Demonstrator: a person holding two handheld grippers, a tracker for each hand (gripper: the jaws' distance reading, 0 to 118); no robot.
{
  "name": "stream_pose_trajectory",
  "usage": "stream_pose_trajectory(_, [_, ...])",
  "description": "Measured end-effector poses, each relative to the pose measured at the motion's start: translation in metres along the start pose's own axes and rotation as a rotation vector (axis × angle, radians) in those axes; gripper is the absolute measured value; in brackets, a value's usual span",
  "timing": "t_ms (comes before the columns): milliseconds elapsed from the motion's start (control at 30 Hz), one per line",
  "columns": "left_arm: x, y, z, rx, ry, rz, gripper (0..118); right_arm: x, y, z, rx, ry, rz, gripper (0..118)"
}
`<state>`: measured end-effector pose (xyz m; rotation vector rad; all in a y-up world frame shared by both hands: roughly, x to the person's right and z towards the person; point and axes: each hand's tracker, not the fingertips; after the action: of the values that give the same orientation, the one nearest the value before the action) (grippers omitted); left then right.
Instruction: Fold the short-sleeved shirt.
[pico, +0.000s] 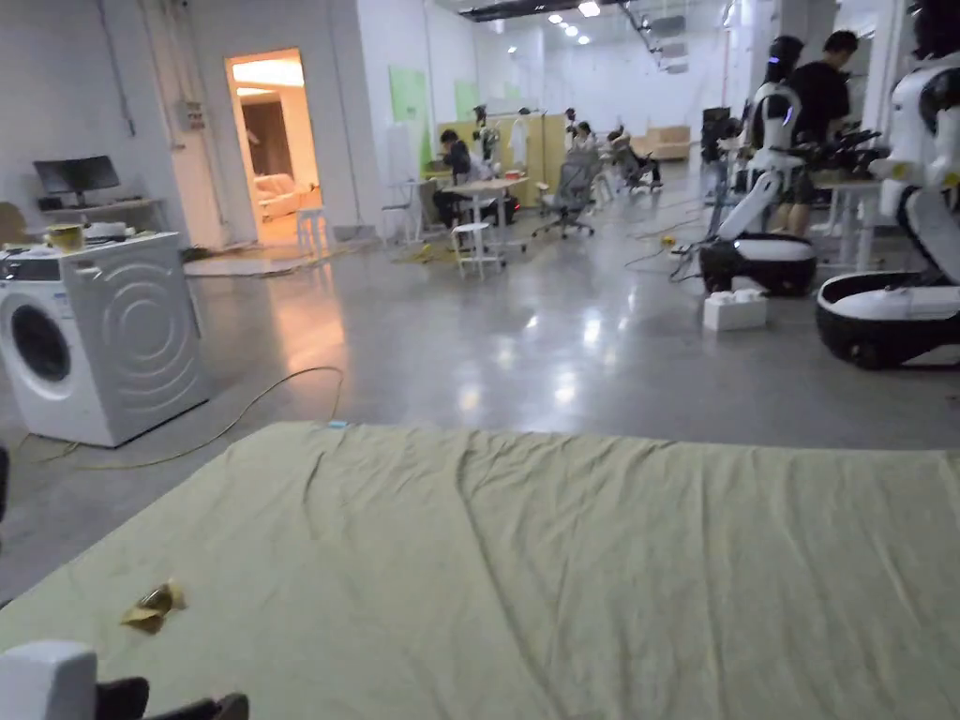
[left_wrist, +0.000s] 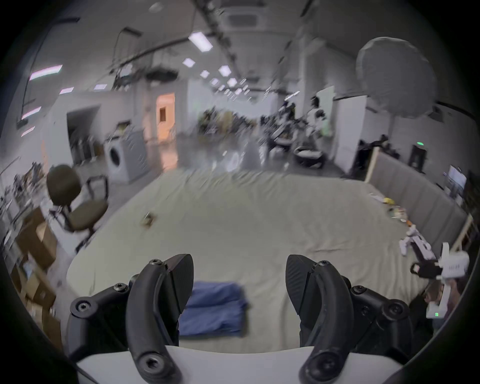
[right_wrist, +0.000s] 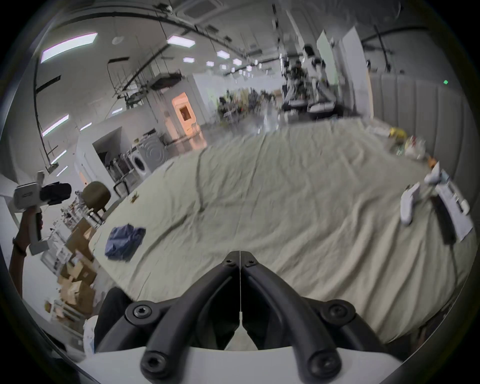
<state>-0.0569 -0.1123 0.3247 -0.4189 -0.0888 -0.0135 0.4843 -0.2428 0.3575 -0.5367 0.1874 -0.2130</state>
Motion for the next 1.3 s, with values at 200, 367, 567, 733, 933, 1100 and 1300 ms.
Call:
stream_pose_trajectory(200, [0.105, -0.011, 0.016, 0.273, 0.056, -0.120, 75, -0.023, 0.037, 0.053, 0.260, -0.138, 0.117, 0])
stream_pose_trajectory(367, [0.156, -0.017, 0.019, 0.326, 0.049, -0.132, 73, -0.031, 0.048, 0.074, 0.362, -0.144, 0.191, 0])
stream_pose_trajectory(567, [0.187, -0.022, 0.015, 0.311, 0.052, -0.190, 13, -0.026, 0.061, 0.078, 0.410, -0.116, 0.167, 0])
stream_pose_trajectory(733, [0.191, -0.022, 0.018, 0.284, -0.018, -0.116, 1, -0.027, 0.069, 0.077, 0.405, -0.192, 0.192, 0])
stream_pose_trajectory(933, [0.182, -0.016, 0.017, 0.303, -0.025, -0.073, 1, -0.023, 0.072, 0.079, 0.421, -0.177, 0.167, 0])
stream_pose_trajectory(1100, [0.181, -0.012, 0.022, 0.341, 0.010, -0.103, 1, -0.024, 0.076, 0.081, 0.435, -0.173, 0.161, 0])
stream_pose_trajectory(1300, [0.183, -0.007, 0.030, 0.383, 0.006, -0.107, 1, -0.032, 0.078, 0.085, 0.458, -0.166, 0.176, 0])
